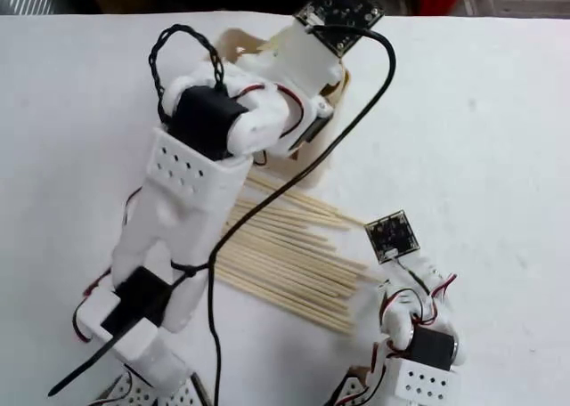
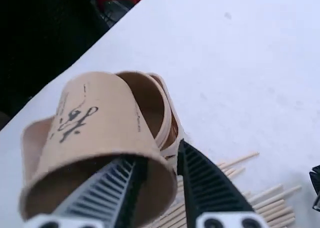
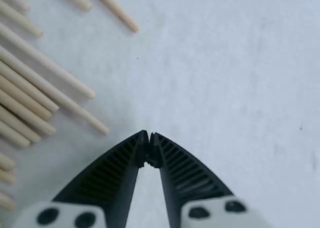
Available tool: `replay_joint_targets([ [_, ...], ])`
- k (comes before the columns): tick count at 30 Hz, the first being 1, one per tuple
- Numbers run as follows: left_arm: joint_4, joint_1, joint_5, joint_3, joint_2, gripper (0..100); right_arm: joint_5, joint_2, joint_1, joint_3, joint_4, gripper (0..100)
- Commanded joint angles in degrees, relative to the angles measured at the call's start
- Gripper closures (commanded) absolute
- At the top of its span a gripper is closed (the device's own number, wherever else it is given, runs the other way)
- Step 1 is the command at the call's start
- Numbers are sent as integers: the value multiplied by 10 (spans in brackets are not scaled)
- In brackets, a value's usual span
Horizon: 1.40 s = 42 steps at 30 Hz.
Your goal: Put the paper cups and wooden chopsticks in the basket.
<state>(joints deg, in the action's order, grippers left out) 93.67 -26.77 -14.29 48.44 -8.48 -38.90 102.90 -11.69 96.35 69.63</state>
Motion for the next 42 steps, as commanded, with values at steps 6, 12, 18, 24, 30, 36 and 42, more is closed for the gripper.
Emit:
replay_joint_targets([
  [6,-95,-2,-4,-2,0,877,-4,4,5,4,-10,981],
  [12,-120,8,-2,-2,0,876,-4,4,5,4,-10,981],
  [18,-175,13,-1,-1,-24,876,-4,4,5,4,-10,981],
  [24,-224,16,-4,0,-93,876,-4,4,5,4,-10,981],
  [30,-243,11,-2,1,-102,876,-4,4,5,4,-10,981],
  [36,-188,11,-4,-7,-114,876,-4,4,6,4,-10,981],
  [42,-152,14,-4,-1,-169,876,-4,4,6,4,-10,981],
])
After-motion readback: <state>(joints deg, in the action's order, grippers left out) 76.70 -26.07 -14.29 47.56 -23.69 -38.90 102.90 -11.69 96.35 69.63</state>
